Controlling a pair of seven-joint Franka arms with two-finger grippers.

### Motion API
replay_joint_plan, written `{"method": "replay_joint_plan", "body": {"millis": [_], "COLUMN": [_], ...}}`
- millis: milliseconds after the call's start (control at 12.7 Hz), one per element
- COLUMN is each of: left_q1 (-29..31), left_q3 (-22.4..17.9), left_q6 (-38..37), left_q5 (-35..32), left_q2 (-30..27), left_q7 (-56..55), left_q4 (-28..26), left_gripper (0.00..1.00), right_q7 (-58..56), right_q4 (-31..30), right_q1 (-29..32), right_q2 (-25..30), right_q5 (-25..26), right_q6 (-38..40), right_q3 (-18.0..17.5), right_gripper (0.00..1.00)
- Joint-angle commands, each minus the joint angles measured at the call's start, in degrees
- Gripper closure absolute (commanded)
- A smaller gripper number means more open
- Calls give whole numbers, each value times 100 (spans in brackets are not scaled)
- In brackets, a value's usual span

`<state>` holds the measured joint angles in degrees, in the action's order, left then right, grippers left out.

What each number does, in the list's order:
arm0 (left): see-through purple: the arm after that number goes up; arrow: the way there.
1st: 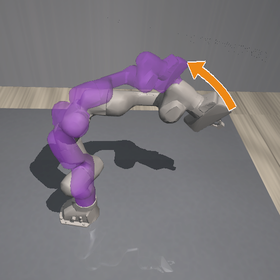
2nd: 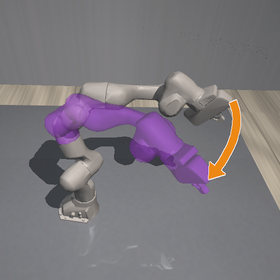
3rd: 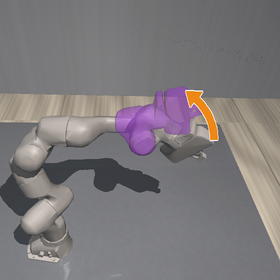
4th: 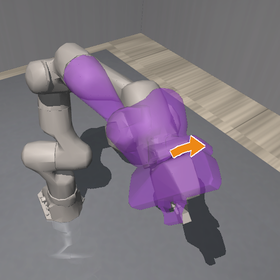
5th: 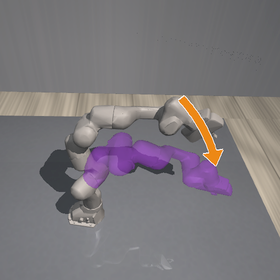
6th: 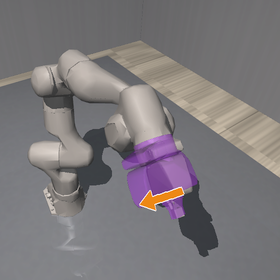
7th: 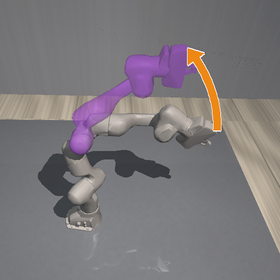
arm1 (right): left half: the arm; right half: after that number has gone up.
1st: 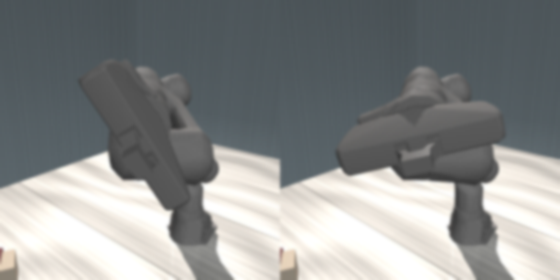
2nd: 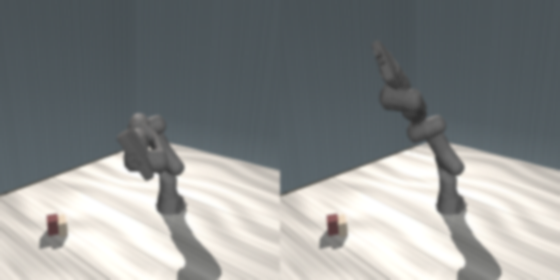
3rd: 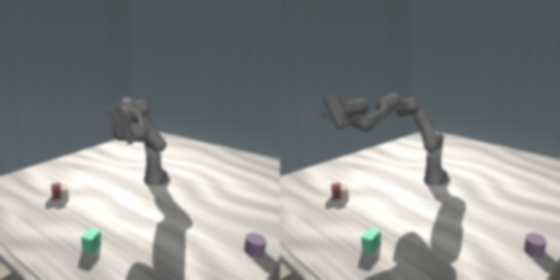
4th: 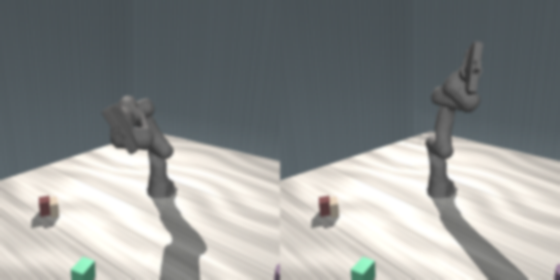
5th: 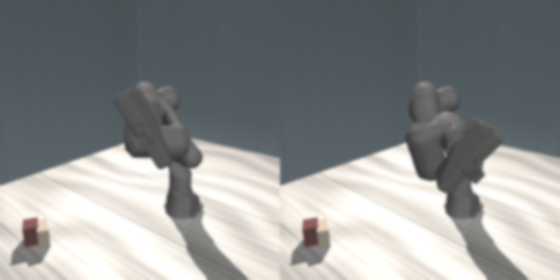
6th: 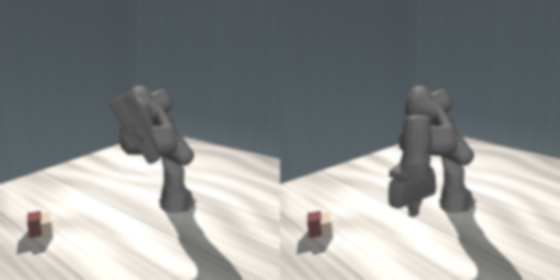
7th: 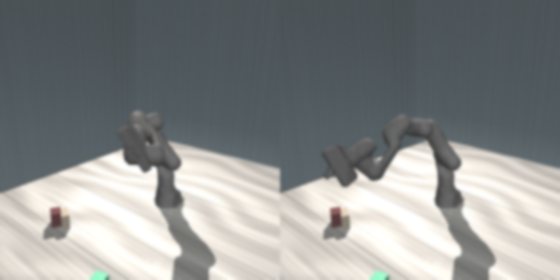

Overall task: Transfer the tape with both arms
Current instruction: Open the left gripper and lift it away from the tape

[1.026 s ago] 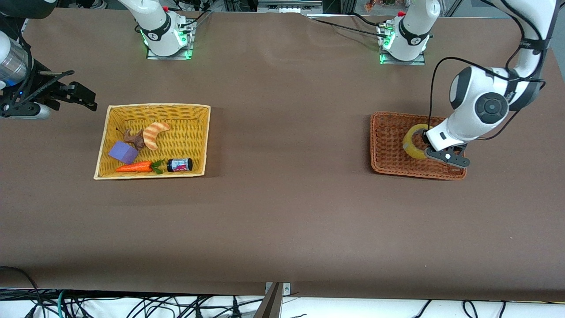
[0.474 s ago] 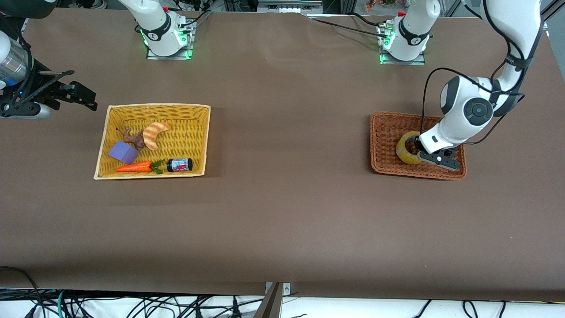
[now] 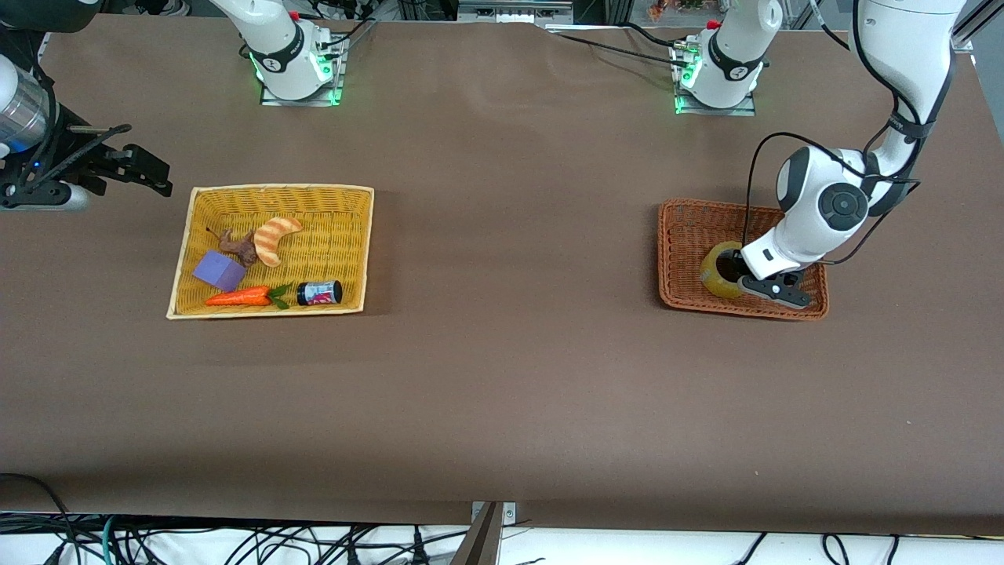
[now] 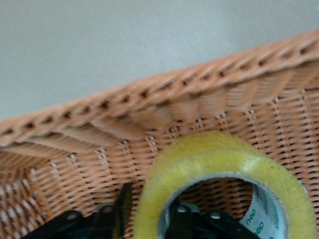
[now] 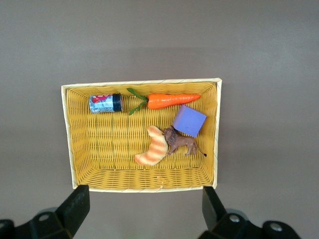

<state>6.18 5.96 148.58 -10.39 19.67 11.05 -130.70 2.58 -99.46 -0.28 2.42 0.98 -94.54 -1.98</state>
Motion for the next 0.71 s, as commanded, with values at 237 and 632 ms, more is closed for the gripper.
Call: {"method": "replay_joint_plan", "body": {"millis": [237, 632], "left_q1": [-205, -432], "left_q3": [81, -120], "left_q6": [-3768, -5382], "left_q5": [1177, 1127], "left_q2": [-613, -1385], "left_q7": [-6, -24], "left_q4": [2324, 3656], "left_gripper": [0, 0], "right_q7": [-56, -56], "right_q4": [138, 138], "right_q1": [37, 20], "right_q2": [-13, -13], "right_q5": [-37, -37], "right_q6": [146, 146], "right_q3": [-22, -22], "right_gripper": [0, 0]}}
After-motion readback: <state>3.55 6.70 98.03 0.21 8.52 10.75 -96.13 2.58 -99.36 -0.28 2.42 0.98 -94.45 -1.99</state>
